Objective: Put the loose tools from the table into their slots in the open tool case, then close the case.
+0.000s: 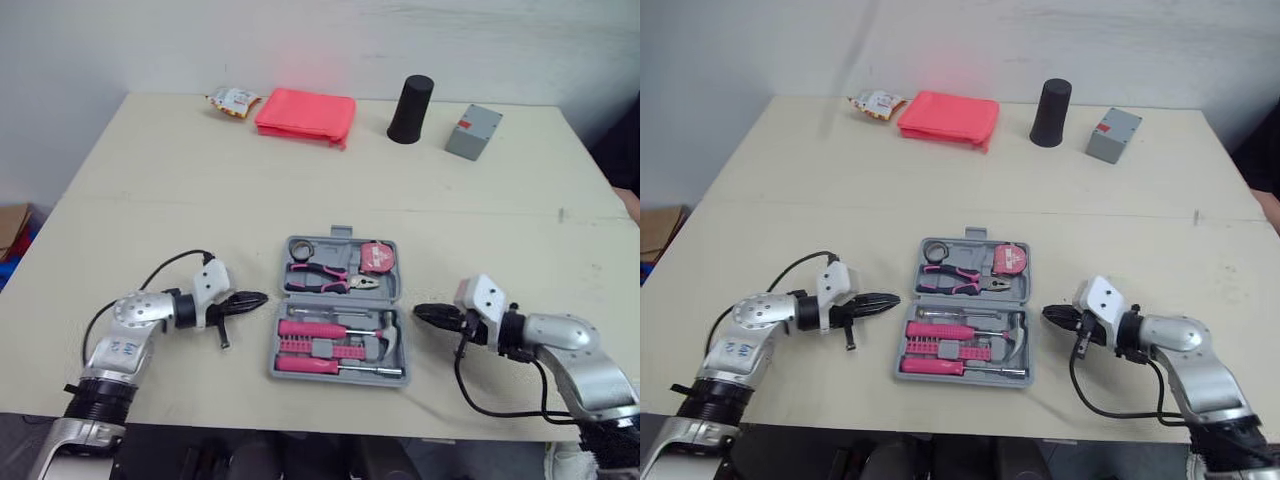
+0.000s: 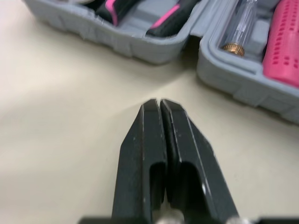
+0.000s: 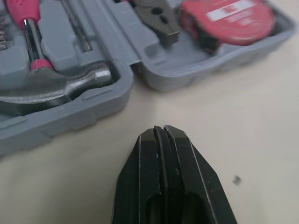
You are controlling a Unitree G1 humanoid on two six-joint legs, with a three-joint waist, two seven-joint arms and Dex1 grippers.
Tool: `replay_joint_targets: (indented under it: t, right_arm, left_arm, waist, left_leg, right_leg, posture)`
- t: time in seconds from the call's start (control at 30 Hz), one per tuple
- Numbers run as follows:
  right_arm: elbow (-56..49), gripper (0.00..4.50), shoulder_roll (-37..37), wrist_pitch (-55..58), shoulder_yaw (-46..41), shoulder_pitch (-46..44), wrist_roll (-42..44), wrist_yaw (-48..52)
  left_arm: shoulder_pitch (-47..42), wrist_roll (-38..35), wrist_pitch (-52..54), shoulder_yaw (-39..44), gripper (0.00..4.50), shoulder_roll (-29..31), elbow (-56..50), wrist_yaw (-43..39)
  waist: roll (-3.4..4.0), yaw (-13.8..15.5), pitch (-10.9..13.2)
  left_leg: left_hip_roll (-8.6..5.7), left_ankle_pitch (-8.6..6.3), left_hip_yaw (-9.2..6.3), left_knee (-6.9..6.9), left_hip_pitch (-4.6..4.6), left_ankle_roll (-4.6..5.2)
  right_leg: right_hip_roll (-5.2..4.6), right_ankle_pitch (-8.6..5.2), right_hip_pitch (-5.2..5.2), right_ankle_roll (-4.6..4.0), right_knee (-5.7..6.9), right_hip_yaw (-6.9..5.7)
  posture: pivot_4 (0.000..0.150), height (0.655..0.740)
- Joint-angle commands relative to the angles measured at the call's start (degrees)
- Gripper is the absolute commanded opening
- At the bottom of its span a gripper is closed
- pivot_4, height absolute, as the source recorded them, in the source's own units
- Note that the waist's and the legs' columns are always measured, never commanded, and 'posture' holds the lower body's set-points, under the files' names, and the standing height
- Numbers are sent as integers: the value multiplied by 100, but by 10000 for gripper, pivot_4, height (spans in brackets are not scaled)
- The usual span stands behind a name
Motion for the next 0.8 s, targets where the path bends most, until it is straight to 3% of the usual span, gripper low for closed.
replay_joint_targets:
  t: [0.03,0.4,0.63,0.77,0.8]
  right_arm:
    - [23,283,172,-113,194,-297,-59,56]
    - [770,283,460,-280,388,-1126,-445,-35]
    - [872,283,356,-88,337,-1235,-467,78]
    - [787,283,298,32,-100,-1214,-369,-281]
    - [623,3216,177,415,-189,-1167,-199,-200]
  left_arm:
    - [-144,98,78,-151,0,-324,54,211]
    - [-407,277,551,-188,0,-587,128,435]
    - [-702,671,561,-173,0,-373,950,692]
    - [-750,360,801,182,0,-150,1007,608]
    - [-729,320,825,215,2578,-32,920,479]
  waist:
    - [0,10,0]
    - [-1,-37,1]
    - [-1,-44,0]
    - [-1,-87,0]
    - [-1,-99,0]
  left_leg:
    - [0,0,1,4,0,0]
    - [-2,14,13,14,20,5]
    - [-3,18,12,13,28,4]
    - [1,19,18,10,34,1]
    - [2,20,18,10,34,-1]
  right_leg:
    - [0,0,-1,0,5,1]
    - [-1,6,-5,1,51,15]
    - [-1,10,-3,0,61,16]
    - [1,10,-4,-1,66,20]
    - [2,10,-6,-1,68,20]
  posture:
    - [1500,7400]
    - [1500,7400]
    - [1500,7400]
    - [1500,7400]
    - [1500,7400]
